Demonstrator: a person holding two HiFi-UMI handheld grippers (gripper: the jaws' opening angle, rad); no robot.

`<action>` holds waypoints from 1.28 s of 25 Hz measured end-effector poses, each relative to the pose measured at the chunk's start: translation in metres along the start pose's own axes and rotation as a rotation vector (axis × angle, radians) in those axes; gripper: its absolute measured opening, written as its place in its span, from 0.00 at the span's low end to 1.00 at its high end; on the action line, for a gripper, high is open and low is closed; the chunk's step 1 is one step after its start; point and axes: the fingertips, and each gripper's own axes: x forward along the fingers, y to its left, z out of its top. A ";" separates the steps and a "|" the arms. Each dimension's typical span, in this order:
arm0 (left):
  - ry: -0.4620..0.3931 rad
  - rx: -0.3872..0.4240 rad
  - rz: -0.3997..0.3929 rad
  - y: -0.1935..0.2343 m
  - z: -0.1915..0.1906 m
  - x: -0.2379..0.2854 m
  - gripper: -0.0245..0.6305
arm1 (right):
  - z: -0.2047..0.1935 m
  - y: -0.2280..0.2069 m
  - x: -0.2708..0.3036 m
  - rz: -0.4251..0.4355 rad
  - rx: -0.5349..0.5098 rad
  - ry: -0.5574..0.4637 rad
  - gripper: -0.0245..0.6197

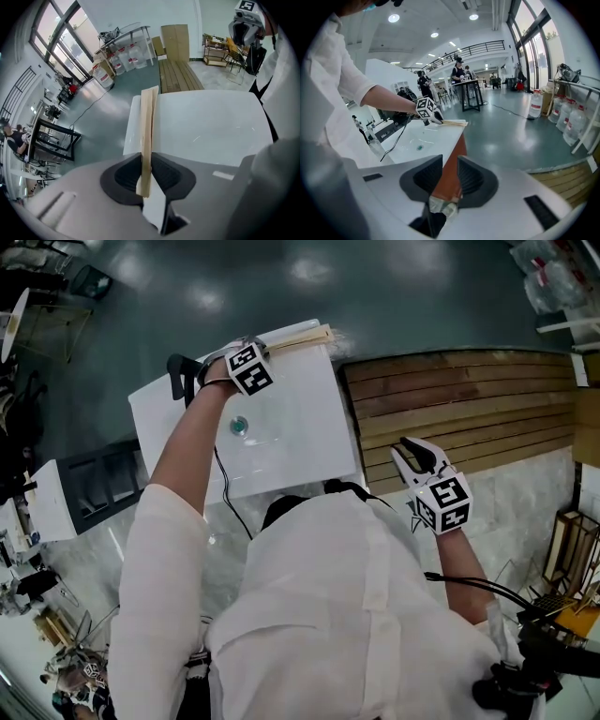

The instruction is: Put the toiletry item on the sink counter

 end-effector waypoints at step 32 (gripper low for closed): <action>-0.683 -0.658 -0.269 -0.083 0.042 -0.193 0.21 | 0.030 0.069 0.060 0.226 -0.159 -0.013 0.09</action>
